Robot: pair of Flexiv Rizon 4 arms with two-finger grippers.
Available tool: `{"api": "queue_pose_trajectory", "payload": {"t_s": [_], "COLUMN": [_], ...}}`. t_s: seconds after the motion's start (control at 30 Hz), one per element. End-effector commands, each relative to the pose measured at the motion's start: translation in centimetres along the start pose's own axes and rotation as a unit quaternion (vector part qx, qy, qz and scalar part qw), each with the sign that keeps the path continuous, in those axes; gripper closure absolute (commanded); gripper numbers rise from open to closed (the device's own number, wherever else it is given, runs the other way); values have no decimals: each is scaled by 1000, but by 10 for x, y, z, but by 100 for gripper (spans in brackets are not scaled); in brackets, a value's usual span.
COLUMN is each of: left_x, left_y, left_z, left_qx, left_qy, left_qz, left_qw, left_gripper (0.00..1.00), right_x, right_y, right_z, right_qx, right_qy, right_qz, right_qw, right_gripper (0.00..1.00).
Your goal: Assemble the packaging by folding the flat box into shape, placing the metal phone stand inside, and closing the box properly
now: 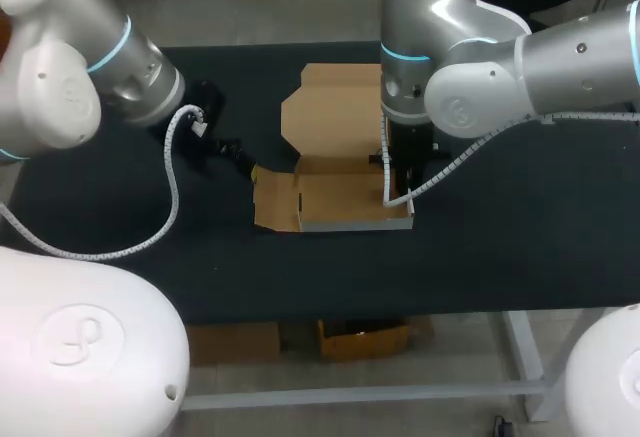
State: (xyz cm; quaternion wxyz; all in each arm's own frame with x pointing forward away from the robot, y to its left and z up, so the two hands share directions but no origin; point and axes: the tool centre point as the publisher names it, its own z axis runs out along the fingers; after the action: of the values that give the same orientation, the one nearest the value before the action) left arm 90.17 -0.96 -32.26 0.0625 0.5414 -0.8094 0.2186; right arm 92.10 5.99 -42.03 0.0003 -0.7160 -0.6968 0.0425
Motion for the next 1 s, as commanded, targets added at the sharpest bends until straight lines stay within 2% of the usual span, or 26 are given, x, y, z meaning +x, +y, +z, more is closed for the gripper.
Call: {"api": "queue_pose_trajectory", "payload": {"t_s": [0.03, 0.17, 0.6, 0.7, 0.93, 1.0], "left_x": [-6, -2, -3, -5, -22, -27], "left_y": [-8, -10, -12, -15, -23, -23], "left_z": [16, 22, 25, 34, 52, 54], "left_qx": [0, 0, -6, -25, -44, -46], "left_qy": [29, 37, 38, 71, 116, 121], "left_qz": [-70, -98, -93, -105, -142, -153], "left_qw": [997, 995, 995, 992, 982, 980], "left_gripper": [0, 0, 0, 0, 0, 22], "right_x": [0, 0, 0, 0, 0, 0], "right_y": [1, 1, 1, 1, 1, 1], "right_z": [1, 1, 1, 1, 1, 1], "right_qx": [2, 2, 2, 2, 2, 2], "right_qy": [0, 0, 0, 0, 0, 0], "right_qz": [0, 0, 0, 0, 0, 0], "right_qw": [1000, 1000, 1000, 1000, 1000, 1000], "right_gripper": [100, 100, 100, 100, 100, 100]}}
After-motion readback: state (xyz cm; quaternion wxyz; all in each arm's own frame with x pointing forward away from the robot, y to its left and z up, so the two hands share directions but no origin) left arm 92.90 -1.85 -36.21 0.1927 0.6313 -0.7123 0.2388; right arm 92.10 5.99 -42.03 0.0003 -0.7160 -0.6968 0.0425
